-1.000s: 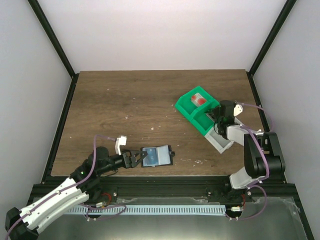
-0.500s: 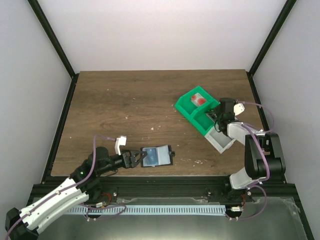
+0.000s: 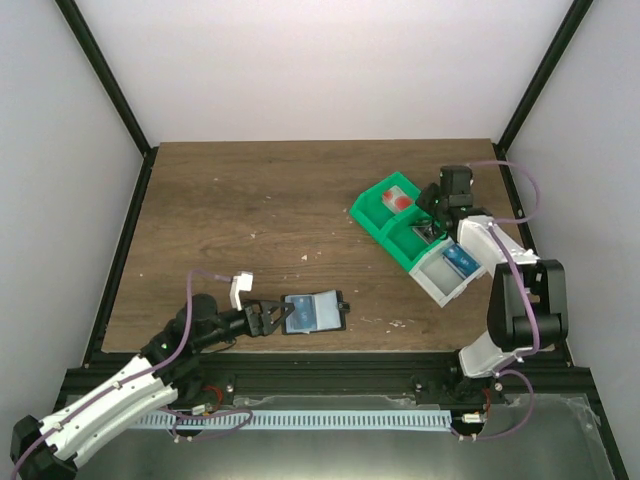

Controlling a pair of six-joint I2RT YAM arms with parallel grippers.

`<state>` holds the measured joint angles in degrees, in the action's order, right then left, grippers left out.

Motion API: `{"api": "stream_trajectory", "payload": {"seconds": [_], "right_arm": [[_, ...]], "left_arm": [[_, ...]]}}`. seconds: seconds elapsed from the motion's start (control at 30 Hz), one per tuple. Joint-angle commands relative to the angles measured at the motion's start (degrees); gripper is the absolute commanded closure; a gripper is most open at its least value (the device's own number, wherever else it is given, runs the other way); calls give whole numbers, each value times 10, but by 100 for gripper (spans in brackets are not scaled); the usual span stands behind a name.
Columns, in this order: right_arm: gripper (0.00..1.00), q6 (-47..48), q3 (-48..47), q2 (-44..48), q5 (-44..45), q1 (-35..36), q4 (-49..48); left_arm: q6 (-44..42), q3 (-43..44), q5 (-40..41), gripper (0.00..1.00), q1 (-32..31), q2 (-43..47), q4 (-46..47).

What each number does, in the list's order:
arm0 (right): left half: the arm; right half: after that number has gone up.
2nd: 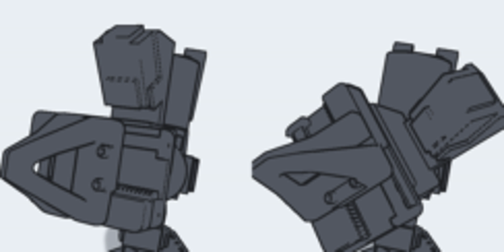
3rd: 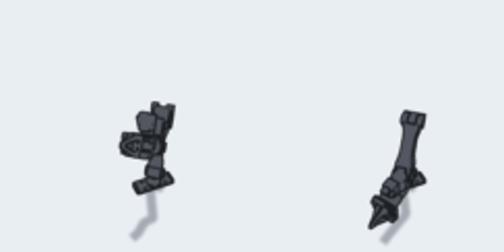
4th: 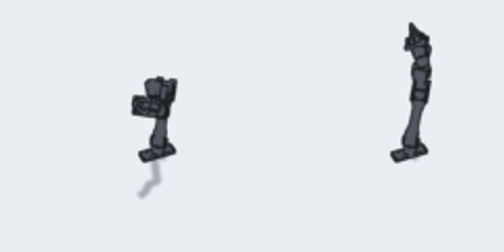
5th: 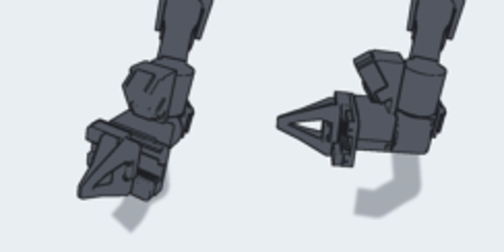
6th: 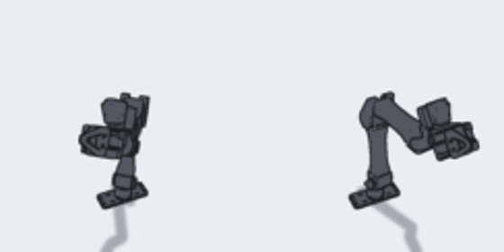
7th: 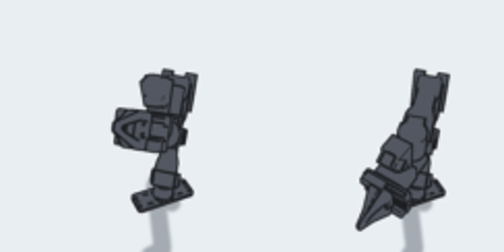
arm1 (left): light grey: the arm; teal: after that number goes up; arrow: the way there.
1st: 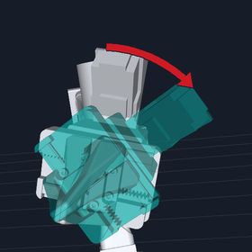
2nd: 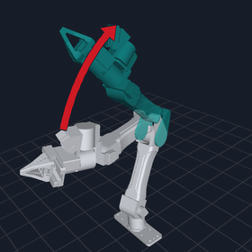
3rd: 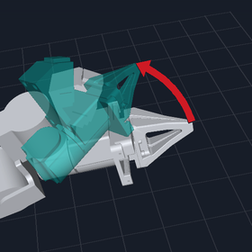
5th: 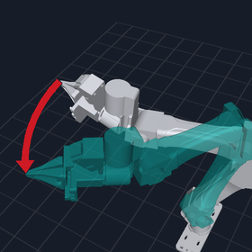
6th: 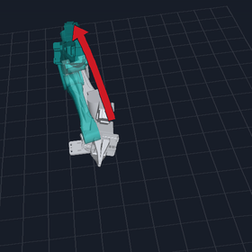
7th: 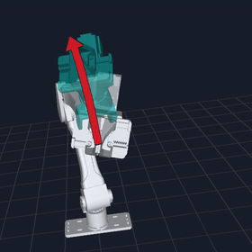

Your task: Take the credit cards out of the card holder

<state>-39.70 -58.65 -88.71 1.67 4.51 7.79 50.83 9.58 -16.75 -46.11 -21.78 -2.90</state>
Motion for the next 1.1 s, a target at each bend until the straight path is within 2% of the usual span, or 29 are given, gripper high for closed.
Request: {"api": "stream_trajectory", "payload": {"seconds": [0.0, 0.5, 0.87, 1.07], "right_arm": [[96, 60, -9, -26, -38, -6, 85], [99, 77, -34, -105, 44, -8, 121], [99, 88, -47, -83, 35, -8, 127], [96, 103, -26, -8, -24, -8, 134]], "left_arm": [[0, -8, -4, 0, 4, 1, 11], [2, -10, 1, 0, 5, 18, -4], [-2, -4, 11, 0, 5, -2, -10], [1, -3, 8, 0, 6, -16, 1]]}}
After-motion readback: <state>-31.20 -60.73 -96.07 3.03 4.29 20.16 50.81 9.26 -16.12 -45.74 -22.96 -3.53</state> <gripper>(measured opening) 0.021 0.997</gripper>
